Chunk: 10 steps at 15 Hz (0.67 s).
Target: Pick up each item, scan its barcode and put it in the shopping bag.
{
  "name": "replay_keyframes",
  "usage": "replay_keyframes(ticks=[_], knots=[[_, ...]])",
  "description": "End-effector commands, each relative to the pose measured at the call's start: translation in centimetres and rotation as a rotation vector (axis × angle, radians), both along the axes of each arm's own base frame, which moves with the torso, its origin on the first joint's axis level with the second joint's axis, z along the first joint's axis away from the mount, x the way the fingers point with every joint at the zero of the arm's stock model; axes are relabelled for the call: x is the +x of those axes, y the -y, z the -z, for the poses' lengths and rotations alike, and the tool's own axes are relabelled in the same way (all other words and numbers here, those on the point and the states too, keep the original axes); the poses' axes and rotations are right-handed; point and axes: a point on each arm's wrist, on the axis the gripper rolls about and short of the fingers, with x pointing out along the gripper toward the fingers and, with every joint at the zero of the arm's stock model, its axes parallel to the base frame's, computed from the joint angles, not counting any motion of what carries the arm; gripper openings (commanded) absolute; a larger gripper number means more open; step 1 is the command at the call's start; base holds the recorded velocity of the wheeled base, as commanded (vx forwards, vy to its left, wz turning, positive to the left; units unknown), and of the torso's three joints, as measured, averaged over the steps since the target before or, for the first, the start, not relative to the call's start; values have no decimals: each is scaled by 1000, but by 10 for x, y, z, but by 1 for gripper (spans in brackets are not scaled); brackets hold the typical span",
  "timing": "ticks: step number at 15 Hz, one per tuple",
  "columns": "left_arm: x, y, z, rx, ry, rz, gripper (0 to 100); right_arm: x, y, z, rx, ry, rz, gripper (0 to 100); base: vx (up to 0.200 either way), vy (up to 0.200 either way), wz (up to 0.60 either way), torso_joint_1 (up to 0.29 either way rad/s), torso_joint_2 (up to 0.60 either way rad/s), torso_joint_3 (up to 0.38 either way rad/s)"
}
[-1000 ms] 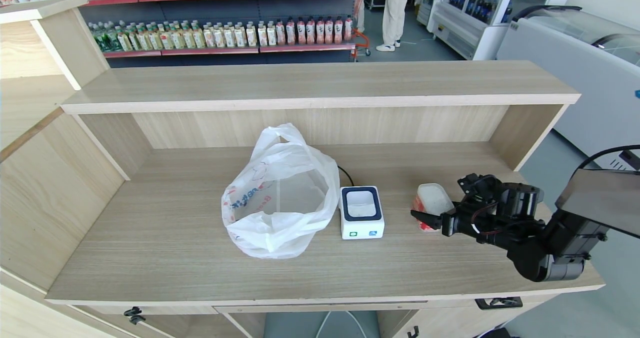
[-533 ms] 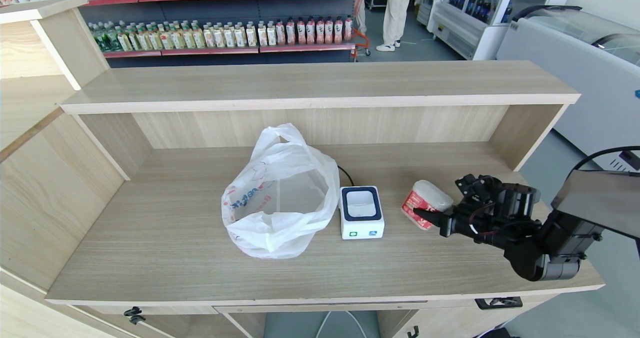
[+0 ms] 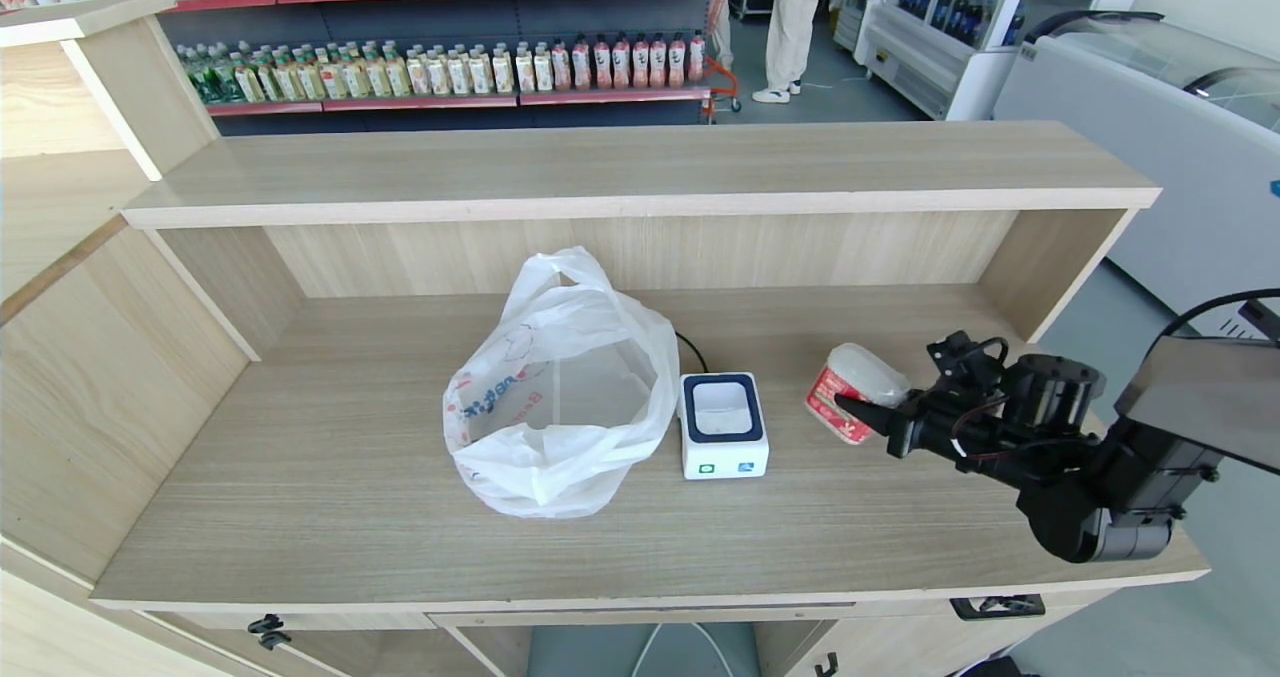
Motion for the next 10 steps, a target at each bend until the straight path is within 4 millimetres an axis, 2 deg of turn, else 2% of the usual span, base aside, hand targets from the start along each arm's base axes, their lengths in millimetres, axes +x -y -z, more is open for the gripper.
replay_keyframes(ticks=[1,5,6,7,8,9,10], knots=[[0,0,0,-1,0,0,100,-6,4,-15,6,27,-1,0,0,0,0,0,0,0],[0,0,0,0,-2,0,100,-34,4,-89,38,200,-84,0,0,0,0,0,0,0],[0,0,0,0,0,0,100,-46,5,-114,35,277,-109,0,0,0,0,0,0,0],[0,0,0,0,-2,0,100,-61,9,-139,30,349,-132,0,0,0,0,0,0,0],[0,0,0,0,-2,0,100,-85,12,-170,34,426,-156,0,0,0,0,0,0,0],[0,0,0,0,-2,0,100,-93,14,-178,32,449,-151,0,0,0,0,0,0,0],[0,0,0,0,0,0,100,-122,16,-203,15,534,-175,0,0,0,0,0,0,0]])
